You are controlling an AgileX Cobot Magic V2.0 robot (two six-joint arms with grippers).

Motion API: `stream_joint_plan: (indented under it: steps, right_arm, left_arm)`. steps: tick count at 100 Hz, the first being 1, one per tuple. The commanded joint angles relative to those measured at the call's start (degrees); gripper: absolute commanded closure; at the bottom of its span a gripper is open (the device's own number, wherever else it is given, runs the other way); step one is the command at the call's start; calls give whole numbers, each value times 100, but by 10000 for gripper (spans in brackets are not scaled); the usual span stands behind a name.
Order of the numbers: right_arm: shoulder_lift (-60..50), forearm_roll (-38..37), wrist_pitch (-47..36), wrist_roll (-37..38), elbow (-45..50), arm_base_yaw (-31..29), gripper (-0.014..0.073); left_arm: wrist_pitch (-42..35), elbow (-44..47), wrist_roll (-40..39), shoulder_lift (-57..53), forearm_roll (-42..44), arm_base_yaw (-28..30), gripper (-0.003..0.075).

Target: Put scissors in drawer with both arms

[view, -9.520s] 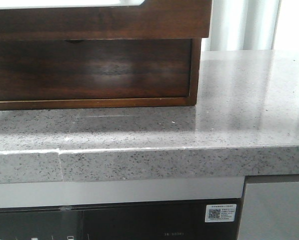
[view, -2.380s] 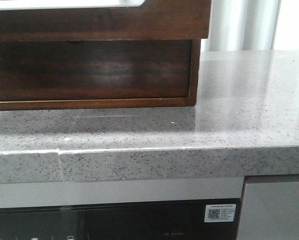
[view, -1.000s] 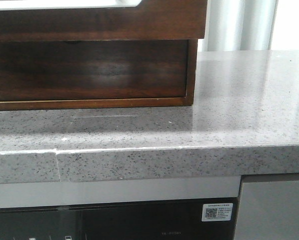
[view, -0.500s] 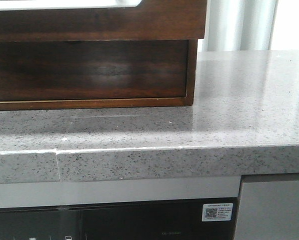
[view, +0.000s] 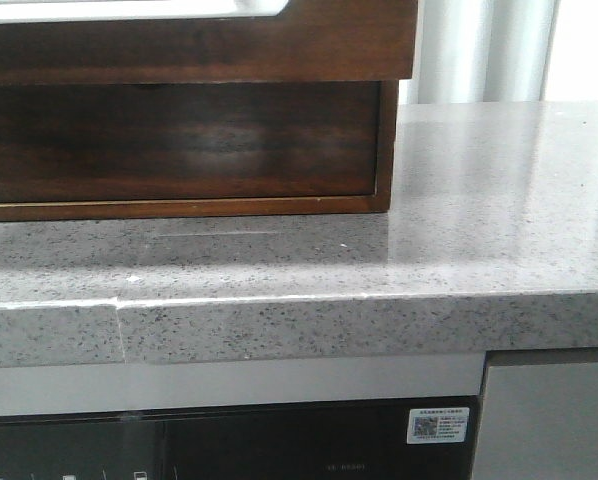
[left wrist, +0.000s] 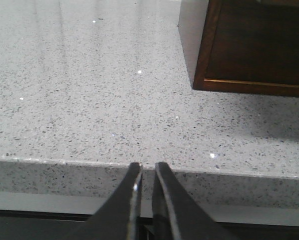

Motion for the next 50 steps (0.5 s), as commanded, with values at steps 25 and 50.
stream_joint_plan:
  steps: [25,50]
  right_arm:
    - [-129,-65,-197,-4,69,-35,710]
    - [-129,-65,-197,-4,69,-35,710]
  left_arm:
    - [-302,95,-40,-197,-19,7,717]
    - [-302,95,-40,-197,-19,7,717]
